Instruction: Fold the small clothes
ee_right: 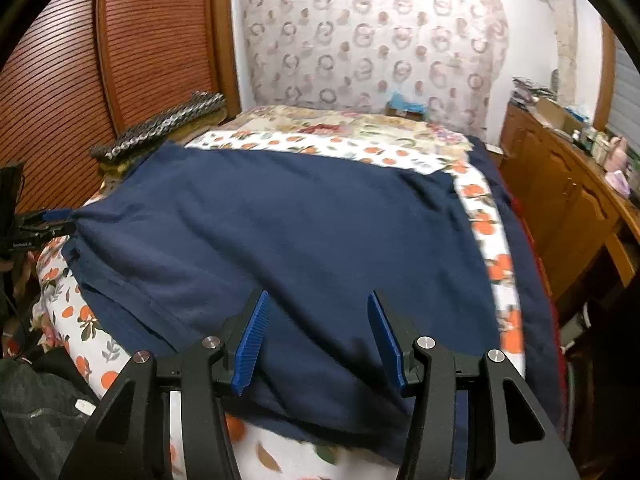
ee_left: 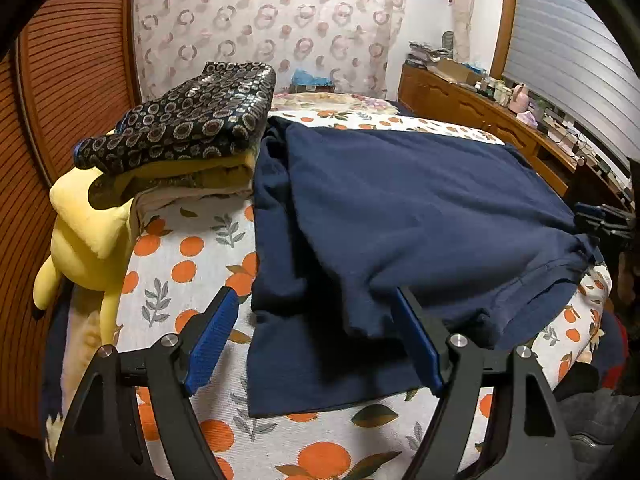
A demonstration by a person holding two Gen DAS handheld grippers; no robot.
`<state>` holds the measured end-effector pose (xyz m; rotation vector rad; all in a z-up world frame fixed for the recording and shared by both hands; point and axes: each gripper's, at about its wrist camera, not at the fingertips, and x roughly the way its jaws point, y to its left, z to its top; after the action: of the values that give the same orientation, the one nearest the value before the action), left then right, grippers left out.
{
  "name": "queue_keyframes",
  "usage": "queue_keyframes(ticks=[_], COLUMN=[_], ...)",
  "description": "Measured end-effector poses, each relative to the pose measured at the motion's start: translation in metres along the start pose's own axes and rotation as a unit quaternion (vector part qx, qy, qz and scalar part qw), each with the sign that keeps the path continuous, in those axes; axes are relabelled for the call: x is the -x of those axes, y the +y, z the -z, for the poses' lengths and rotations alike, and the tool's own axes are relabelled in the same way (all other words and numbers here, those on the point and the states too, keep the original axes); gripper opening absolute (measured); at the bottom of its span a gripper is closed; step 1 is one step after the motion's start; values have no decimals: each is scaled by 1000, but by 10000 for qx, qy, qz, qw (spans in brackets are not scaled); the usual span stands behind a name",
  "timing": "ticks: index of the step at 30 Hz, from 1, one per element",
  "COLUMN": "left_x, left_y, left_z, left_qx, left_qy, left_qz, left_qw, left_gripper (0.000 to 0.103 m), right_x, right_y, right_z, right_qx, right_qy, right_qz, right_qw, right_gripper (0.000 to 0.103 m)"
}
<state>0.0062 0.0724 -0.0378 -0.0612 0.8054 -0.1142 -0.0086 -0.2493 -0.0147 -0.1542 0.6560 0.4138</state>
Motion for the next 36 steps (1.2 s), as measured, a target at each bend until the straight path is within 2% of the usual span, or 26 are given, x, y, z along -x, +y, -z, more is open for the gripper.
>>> queue_keyframes(ticks=[10,19,36], left_x=[-4,-8,-17], left_y=[4,8,12], left_z=[6,8,13], left_qx=[117,196,369], left_qy=[76,129,207], left_qz=[23,77,186], left_qw=[9999,9997,9989], left_gripper=[79,79,79], right_x=[-50,-57,-44], right_y=[12,19,23], right_z=[2,-1,6], right_qx=[-2,107,-232], right_qy=[419,389,412], right_qz=[4,256,510], right_qw=[9991,9989,9976], right_gripper=[53,59,67])
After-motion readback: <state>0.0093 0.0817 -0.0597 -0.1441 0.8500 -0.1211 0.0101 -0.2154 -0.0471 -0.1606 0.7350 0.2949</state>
